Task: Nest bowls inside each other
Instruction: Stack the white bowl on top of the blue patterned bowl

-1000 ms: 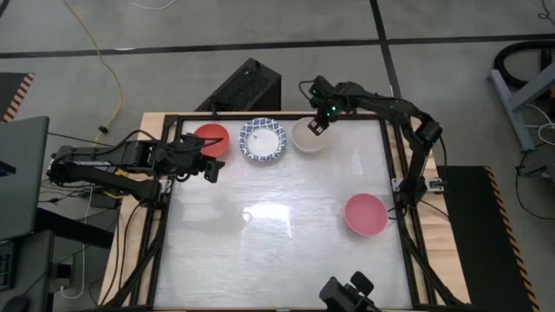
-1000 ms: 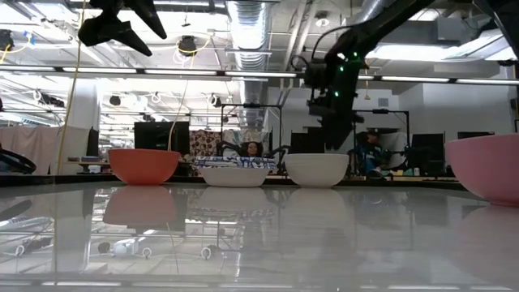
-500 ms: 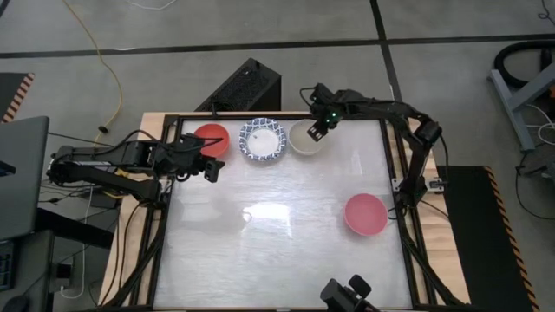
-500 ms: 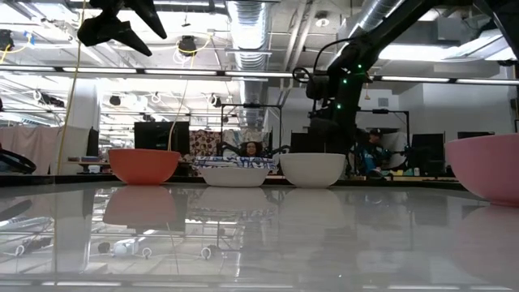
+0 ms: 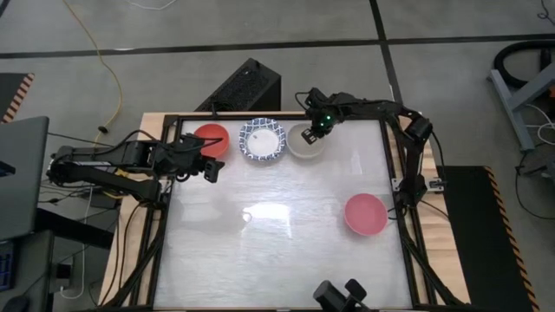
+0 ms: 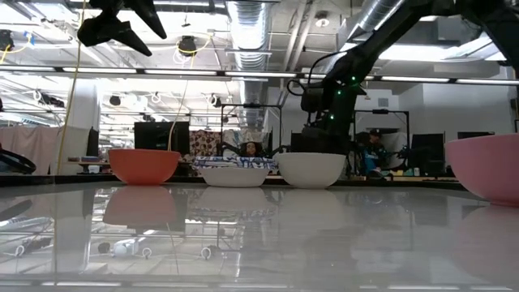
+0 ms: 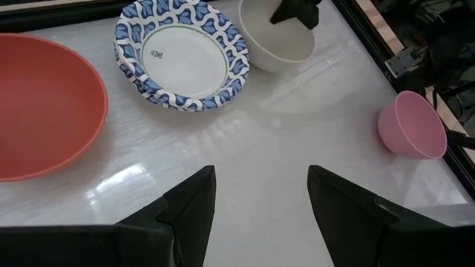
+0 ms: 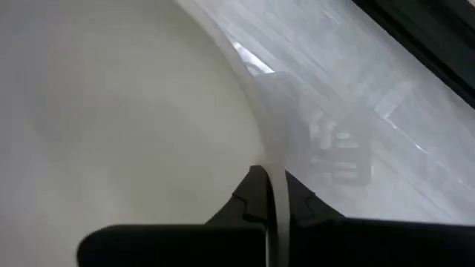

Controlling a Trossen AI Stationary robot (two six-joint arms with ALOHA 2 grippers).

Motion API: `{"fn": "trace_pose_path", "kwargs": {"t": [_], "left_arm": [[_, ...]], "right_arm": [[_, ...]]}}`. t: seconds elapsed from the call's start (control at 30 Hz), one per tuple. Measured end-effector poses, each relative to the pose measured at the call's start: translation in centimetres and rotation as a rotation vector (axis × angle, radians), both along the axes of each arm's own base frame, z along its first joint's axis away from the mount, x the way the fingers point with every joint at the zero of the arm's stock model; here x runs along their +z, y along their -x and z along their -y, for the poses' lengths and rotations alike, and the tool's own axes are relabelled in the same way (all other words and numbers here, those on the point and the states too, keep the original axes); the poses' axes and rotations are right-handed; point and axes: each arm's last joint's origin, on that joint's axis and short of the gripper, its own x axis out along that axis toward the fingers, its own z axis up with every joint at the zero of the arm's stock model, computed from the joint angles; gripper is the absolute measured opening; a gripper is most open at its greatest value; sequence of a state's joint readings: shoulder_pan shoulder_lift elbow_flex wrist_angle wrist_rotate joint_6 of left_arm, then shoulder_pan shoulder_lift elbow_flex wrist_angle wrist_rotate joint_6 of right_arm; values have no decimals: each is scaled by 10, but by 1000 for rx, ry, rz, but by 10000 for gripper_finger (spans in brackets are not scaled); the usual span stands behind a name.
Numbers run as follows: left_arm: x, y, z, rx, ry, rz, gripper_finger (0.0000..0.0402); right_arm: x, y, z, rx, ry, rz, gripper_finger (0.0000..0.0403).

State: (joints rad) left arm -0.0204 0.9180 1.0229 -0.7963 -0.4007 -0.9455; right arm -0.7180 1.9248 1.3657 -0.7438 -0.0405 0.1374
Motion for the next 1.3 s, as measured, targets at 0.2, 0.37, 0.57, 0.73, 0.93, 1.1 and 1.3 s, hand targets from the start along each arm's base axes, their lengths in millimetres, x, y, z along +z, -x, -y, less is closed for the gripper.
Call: {"fn": "trace_pose_path", "kwargs": {"t": [0.2, 0.37, 0.57, 0.73, 0.93, 1.1, 1.3], "left_arm": [[0, 0, 0, -2, -6, -4, 203], [0, 0, 0, -6, -15, -7, 203], [0, 0, 0, -7, -15, -8, 203], [0, 0, 0, -7, -15, -7, 203], [0, 0, 0, -7, -16, -8, 203], [0, 0, 0, -7, -16, -8, 203], [0, 0, 0, 2, -23, -7, 203]], "right_arm": [[18, -1, -1, -1, 17, 7, 8], [32, 3, 2, -14, 12, -23, 6], [47, 4, 7, -26, -1, -23, 6], [62, 5, 14, -41, -56, 73, 6], [80, 2, 19, -38, -59, 154, 6], [93, -4, 18, -15, -70, 220, 6], [99, -7, 16, -11, -61, 233, 6]]}}
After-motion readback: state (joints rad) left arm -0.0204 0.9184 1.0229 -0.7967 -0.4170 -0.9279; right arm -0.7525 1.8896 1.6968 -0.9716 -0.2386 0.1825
